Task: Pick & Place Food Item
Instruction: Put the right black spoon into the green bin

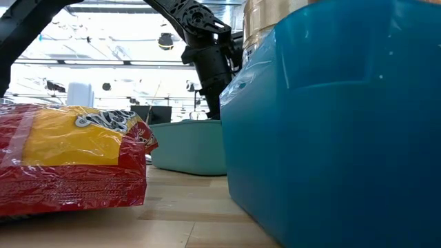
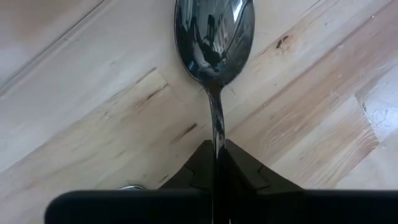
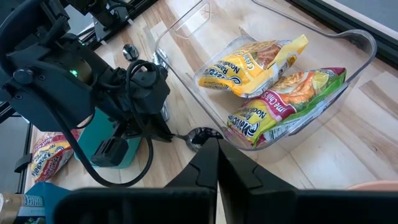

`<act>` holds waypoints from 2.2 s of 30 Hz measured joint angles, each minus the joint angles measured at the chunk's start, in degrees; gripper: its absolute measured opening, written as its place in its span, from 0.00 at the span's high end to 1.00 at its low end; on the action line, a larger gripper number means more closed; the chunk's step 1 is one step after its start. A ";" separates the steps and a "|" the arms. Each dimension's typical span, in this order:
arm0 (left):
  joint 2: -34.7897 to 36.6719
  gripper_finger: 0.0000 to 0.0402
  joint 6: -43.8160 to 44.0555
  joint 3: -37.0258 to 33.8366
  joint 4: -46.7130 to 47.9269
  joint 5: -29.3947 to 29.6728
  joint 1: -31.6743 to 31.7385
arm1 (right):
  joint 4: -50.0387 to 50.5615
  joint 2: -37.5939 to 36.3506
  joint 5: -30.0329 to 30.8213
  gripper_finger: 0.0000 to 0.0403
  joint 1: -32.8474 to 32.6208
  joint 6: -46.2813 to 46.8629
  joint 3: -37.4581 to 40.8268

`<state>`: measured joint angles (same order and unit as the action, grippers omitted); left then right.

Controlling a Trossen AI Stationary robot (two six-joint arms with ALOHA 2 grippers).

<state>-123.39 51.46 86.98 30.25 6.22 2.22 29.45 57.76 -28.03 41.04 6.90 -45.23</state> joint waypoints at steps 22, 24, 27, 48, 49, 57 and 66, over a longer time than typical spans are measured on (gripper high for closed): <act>0.96 0.97 -0.09 -0.09 -2.58 0.22 0.00 | 0.02 0.00 0.00 1.00 -0.02 0.00 0.00; 1.53 0.97 -0.15 -0.04 -3.34 0.20 0.00 | 0.02 0.00 0.01 1.00 0.00 -0.01 0.00; 2.54 0.98 -0.17 -0.07 -3.19 0.20 0.00 | -0.02 0.00 0.01 1.00 0.00 0.00 0.00; 25.15 0.99 -34.93 -0.02 12.48 1.87 -2.88 | -0.39 -0.02 -0.15 1.00 0.00 -0.25 0.00; 26.22 0.98 -38.70 -0.02 13.70 1.88 -3.09 | -0.45 -0.02 -0.17 1.00 -0.02 -0.59 0.00; 29.95 0.97 -60.11 0.00 19.32 1.88 -3.45 | -1.65 -0.02 -0.17 1.00 -0.02 -0.90 0.00; 28.82 0.98 -68.66 -0.02 22.79 1.08 -3.45 | -3.32 -0.02 -0.13 1.00 0.00 -1.51 0.00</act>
<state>-94.57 -17.20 86.96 53.04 7.30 -1.23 26.13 57.74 -28.16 41.04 5.39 -45.23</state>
